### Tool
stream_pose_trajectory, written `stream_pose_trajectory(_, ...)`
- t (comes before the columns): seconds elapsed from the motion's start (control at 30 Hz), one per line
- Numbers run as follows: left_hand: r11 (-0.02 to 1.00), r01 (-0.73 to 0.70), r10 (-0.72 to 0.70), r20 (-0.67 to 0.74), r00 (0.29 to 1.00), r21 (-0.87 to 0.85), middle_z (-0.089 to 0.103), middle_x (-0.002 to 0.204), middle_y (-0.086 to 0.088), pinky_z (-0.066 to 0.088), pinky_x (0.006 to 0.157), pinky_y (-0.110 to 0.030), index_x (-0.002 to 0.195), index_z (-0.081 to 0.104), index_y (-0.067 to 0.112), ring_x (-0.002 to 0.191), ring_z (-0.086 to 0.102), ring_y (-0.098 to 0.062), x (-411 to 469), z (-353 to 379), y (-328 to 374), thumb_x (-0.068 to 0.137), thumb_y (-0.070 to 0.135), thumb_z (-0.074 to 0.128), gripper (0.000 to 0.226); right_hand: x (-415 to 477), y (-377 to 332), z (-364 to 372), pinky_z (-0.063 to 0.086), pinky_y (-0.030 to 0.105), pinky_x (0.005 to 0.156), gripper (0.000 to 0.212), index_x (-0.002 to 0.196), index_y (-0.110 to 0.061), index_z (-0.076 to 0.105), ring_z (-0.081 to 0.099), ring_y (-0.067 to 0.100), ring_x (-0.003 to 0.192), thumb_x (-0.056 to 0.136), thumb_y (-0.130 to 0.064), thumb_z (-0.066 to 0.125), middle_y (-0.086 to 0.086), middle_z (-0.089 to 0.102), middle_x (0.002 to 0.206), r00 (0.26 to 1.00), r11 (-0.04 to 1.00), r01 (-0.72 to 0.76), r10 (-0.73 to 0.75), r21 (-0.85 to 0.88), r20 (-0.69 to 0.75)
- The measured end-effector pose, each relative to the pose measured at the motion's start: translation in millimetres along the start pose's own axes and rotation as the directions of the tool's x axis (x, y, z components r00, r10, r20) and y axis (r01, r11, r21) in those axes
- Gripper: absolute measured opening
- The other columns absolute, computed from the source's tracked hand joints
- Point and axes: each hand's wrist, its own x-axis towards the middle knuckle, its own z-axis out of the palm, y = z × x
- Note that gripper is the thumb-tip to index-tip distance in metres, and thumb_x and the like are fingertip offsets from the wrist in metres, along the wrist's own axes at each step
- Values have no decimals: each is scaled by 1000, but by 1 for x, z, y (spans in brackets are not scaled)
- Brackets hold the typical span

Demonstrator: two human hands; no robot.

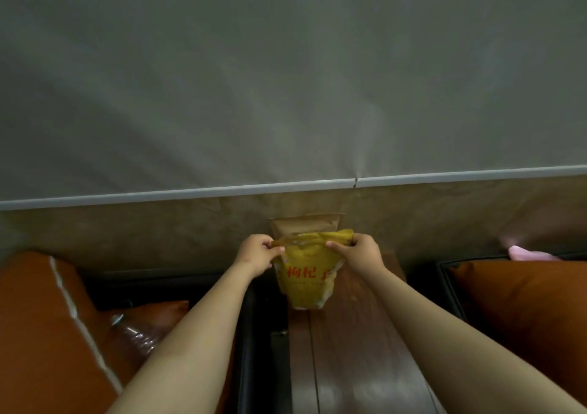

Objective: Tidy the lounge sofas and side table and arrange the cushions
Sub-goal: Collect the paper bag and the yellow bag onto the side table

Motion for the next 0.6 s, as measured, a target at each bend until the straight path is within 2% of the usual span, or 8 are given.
stream_pose_trajectory(0.13,999,30,-30,14,999,-36,61,76,-16,55,79,-45,65,55,12,71,60,-25,24,9,-17,85,12,71,25,16,14,16,55,31,71,23,81,-15,72,68,16,81,77,-36,79,0,72,82,997,997,-68,67,-25,-23)
stream_pose_trajectory(0.27,997,48,-46,28,999,-63,65,77,-20,54,85,-52,61,56,15,79,65,-30,45,21,-34,82,12,73,28,28,22,23,52,30,71,24,83,-13,71,67,18,83,78,-35,79,2,72,84,993,993,-101,97,-60,-63)
stream_pose_trajectory(0.4,994,67,-62,54,997,-85,64,74,-16,53,87,-54,59,58,17,79,62,-27,54,32,-49,83,10,73,29,33,27,28,43,25,67,21,84,-14,67,64,18,84,79,-31,78,1,68,83,991,990,-126,122,-69,-61)
stream_pose_trajectory(0.6,989,76,-71,38,997,-131,61,71,-13,53,86,-54,59,59,18,76,60,-24,55,37,-58,84,10,71,29,38,35,37,50,28,75,29,97,-10,70,66,20,92,80,-32,77,4,71,93,988,989,-142,139,-48,-67)
